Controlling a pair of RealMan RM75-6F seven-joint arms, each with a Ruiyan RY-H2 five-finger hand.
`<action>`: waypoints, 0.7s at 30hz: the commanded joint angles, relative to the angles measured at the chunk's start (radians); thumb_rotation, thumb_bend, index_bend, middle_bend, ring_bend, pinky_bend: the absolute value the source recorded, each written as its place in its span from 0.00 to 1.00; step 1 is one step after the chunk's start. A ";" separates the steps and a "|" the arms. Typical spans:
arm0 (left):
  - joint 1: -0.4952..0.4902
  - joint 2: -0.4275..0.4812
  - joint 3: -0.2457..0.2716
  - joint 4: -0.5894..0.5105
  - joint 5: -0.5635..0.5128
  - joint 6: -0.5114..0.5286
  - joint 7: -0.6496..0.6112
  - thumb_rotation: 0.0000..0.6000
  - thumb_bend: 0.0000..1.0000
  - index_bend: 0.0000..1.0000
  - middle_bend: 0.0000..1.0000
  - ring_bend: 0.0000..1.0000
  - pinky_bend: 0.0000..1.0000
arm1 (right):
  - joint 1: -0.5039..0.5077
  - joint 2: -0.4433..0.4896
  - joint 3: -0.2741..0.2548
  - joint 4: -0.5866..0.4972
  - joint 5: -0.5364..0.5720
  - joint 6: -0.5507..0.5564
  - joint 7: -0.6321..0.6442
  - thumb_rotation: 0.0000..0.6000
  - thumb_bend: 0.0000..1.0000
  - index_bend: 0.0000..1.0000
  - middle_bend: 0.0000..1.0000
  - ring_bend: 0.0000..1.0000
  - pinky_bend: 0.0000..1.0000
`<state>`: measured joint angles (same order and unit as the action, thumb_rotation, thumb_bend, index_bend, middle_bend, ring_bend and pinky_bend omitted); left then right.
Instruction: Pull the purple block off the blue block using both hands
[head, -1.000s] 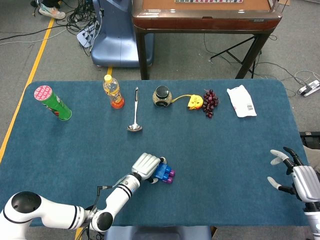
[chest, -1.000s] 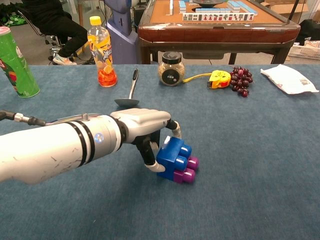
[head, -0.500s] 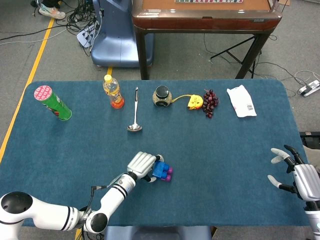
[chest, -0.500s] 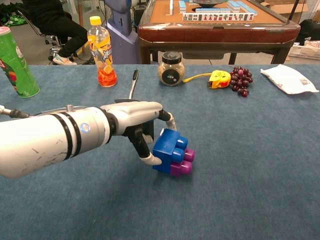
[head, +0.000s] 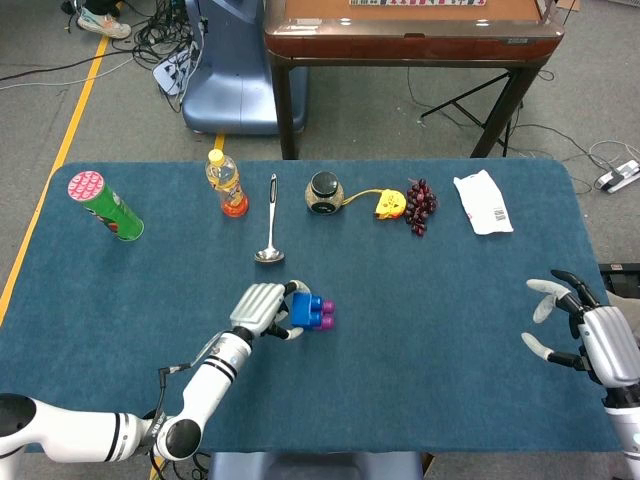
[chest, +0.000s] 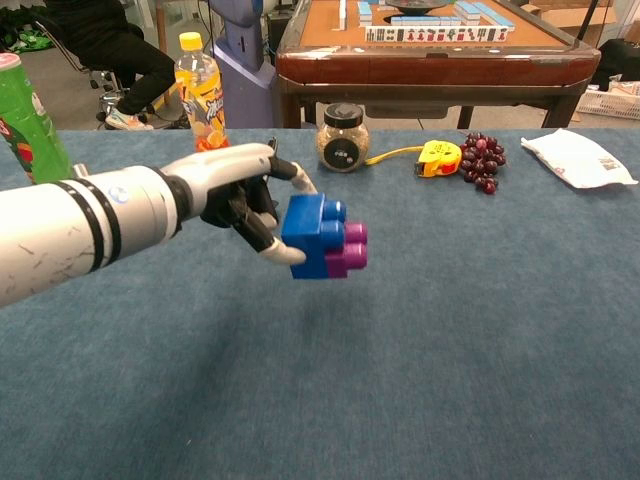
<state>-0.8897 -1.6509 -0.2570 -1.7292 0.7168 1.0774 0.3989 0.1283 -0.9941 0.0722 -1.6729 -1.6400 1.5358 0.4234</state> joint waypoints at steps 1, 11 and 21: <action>0.045 -0.012 -0.040 0.027 0.048 0.069 -0.078 1.00 0.33 0.55 1.00 0.98 1.00 | 0.050 0.085 0.037 -0.136 0.004 -0.046 -0.023 1.00 0.16 0.30 0.68 0.66 0.85; 0.123 -0.067 -0.103 0.086 0.148 0.238 -0.204 1.00 0.33 0.56 1.00 0.99 1.00 | 0.172 0.223 0.135 -0.344 0.114 -0.192 -0.113 1.00 0.04 0.35 0.99 0.93 1.00; 0.183 -0.041 -0.134 0.037 0.208 0.264 -0.289 1.00 0.33 0.57 1.00 0.99 1.00 | 0.336 0.326 0.239 -0.459 0.262 -0.404 -0.144 1.00 0.00 0.35 1.00 1.00 1.00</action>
<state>-0.7115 -1.6977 -0.3884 -1.6865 0.9208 1.3420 0.1146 0.4313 -0.6871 0.2860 -2.1108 -1.4085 1.1659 0.2974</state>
